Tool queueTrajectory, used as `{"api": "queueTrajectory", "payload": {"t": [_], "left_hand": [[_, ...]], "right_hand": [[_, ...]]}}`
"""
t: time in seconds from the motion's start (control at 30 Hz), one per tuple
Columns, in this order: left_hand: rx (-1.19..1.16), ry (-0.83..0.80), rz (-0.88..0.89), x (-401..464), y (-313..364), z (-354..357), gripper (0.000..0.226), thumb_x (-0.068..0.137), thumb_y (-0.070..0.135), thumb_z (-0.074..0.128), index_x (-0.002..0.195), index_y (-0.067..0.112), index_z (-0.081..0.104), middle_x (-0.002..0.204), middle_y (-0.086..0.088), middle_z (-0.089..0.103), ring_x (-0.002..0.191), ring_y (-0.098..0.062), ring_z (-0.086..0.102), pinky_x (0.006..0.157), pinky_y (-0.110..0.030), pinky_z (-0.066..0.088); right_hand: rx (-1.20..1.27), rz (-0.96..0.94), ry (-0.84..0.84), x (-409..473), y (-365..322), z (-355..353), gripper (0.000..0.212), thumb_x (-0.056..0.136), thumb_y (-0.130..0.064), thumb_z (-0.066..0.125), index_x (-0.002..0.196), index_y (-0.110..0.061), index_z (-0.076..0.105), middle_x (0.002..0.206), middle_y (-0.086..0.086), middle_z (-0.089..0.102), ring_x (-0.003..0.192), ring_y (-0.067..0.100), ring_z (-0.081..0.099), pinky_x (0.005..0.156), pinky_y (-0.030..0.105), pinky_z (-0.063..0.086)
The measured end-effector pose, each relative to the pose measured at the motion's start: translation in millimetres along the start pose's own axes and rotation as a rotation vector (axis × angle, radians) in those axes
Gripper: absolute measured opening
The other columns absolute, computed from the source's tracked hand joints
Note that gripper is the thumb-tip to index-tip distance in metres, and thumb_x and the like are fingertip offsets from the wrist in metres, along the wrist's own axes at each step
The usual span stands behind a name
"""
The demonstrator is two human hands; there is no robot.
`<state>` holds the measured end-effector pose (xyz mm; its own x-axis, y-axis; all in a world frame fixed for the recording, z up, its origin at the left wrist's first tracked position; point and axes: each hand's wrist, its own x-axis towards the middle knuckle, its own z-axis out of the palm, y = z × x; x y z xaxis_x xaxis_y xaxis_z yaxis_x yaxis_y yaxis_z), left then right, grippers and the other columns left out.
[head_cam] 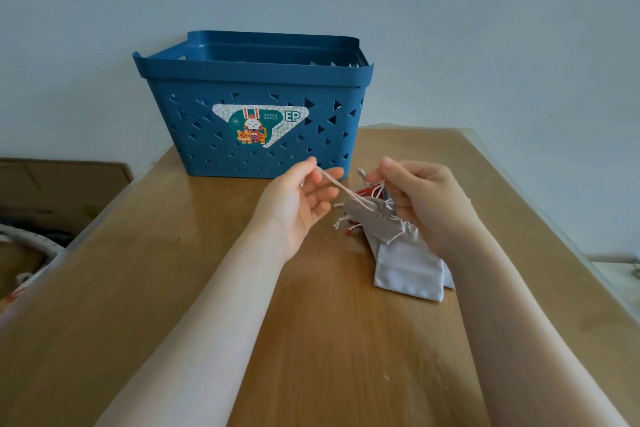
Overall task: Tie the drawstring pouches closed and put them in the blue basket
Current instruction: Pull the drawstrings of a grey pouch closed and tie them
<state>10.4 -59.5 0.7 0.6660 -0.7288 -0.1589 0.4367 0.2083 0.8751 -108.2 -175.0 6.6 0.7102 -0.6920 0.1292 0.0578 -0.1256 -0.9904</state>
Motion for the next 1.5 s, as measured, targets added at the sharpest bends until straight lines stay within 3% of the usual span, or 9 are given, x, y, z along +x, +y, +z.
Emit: {"api": "queueTrajectory", "payload": {"t": [0.13, 0.33, 0.6, 0.73, 0.9, 1.0, 1.2, 1.37, 1.5], "left_hand": [[0.323, -0.013, 0.172, -12.0, 12.2, 10.9, 0.044, 0.093, 0.024, 0.052, 0.051, 0.015, 0.044, 0.097, 0.003, 0.073, 0.053, -0.008, 0.056, 0.051, -0.021, 0.035], [0.518, -0.04, 0.309, -25.7, 18.7, 16.9, 0.04, 0.093, 0.03, 0.053, 0.059, 0.01, 0.054, 0.096, 0.001, 0.071, 0.039, -0.009, 0.029, 0.043, -0.017, 0.027], [0.503, -0.135, 0.175, -24.1, 3.1, 19.8, 0.036, 0.086, 0.039, 0.062, 0.111, 0.014, 0.057, 0.062, 0.003, 0.056, 0.041, -0.006, 0.04, 0.042, -0.015, 0.032], [0.673, -0.217, 0.22, -22.3, -1.6, 18.3, 0.001, 0.087, 0.026, 0.065, 0.088, 0.026, 0.066, 0.052, 0.004, 0.054, 0.04, -0.006, 0.04, 0.044, -0.013, 0.034], [0.697, -0.165, 0.266, -19.5, -2.2, 16.3, 0.018, 0.091, 0.015, 0.059, 0.077, 0.022, 0.066, 0.057, 0.014, 0.061, 0.041, -0.005, 0.043, 0.047, -0.012, 0.037], [0.584, -0.179, 0.15, -23.0, 0.6, 18.6, 0.023, 0.097, 0.022, 0.049, 0.081, 0.016, 0.064, 0.067, 0.006, 0.061, 0.042, -0.005, 0.046, 0.04, -0.013, 0.033], [-0.092, -0.194, -0.193, -19.3, 4.5, 20.7, 0.034, 0.1, 0.028, 0.039, 0.068, 0.017, 0.043, 0.052, 0.005, 0.043, 0.035, -0.004, 0.038, 0.033, -0.012, 0.024], [0.455, -0.109, 0.024, -19.7, -1.0, 22.0, 0.04, 0.098, 0.027, 0.042, 0.061, 0.022, 0.029, 0.052, 0.006, 0.021, 0.04, -0.009, 0.017, 0.041, -0.02, 0.013], [0.713, -0.166, 0.153, -19.7, -8.4, 23.2, 0.042, 0.096, 0.021, 0.04, 0.056, 0.023, 0.028, 0.052, 0.006, 0.023, 0.044, -0.011, 0.02, 0.039, -0.021, 0.02]], "right_hand": [[-0.225, -0.137, -0.119, -11.9, -11.8, 11.3, 0.021, 0.088, -0.018, 0.063, 0.083, -0.001, 0.074, 0.056, 0.003, 0.053, 0.042, 0.001, 0.038, 0.045, 0.011, 0.03], [-0.424, -0.217, -0.228, -15.2, -11.1, 24.6, 0.033, 0.087, -0.016, 0.063, 0.071, 0.013, 0.06, 0.047, 0.002, 0.04, 0.041, 0.005, 0.031, 0.044, 0.01, 0.027], [0.015, -0.089, -0.031, -14.1, -15.4, 23.0, 0.031, 0.094, -0.019, 0.054, 0.071, 0.001, 0.06, 0.044, -0.007, 0.035, 0.039, 0.005, 0.028, 0.042, 0.017, 0.023], [0.143, -0.03, -0.058, -15.6, -19.9, 20.7, 0.029, 0.096, -0.016, 0.048, 0.076, 0.0, 0.061, 0.038, -0.008, 0.041, 0.032, 0.003, 0.036, 0.038, 0.013, 0.026], [0.19, 0.001, -0.06, -11.1, -14.0, 19.2, 0.025, 0.095, -0.02, 0.051, 0.085, -0.005, 0.068, 0.051, -0.003, 0.041, 0.04, 0.007, 0.036, 0.043, 0.02, 0.024], [0.217, 0.008, -0.07, -9.2, -10.9, 16.9, 0.027, 0.096, -0.022, 0.049, 0.083, -0.009, 0.069, 0.054, -0.002, 0.047, 0.045, 0.01, 0.039, 0.045, 0.021, 0.024], [0.215, 0.059, -0.025, -4.4, -5.2, 11.5, 0.032, 0.096, -0.02, 0.048, 0.073, -0.01, 0.067, 0.055, -0.003, 0.045, 0.048, 0.011, 0.03, 0.044, 0.021, 0.025], [0.172, -0.059, -0.093, -7.7, -16.8, 5.7, 0.038, 0.095, -0.021, 0.05, 0.063, -0.018, 0.07, 0.061, -0.001, 0.054, 0.059, 0.012, 0.047, 0.059, 0.023, 0.042], [0.048, -0.139, -0.106, -10.3, -22.7, 3.5, 0.026, 0.084, -0.031, 0.055, 0.068, -0.021, 0.073, 0.071, 0.0, 0.068, 0.076, 0.024, 0.058, 0.083, 0.045, 0.047]]}}
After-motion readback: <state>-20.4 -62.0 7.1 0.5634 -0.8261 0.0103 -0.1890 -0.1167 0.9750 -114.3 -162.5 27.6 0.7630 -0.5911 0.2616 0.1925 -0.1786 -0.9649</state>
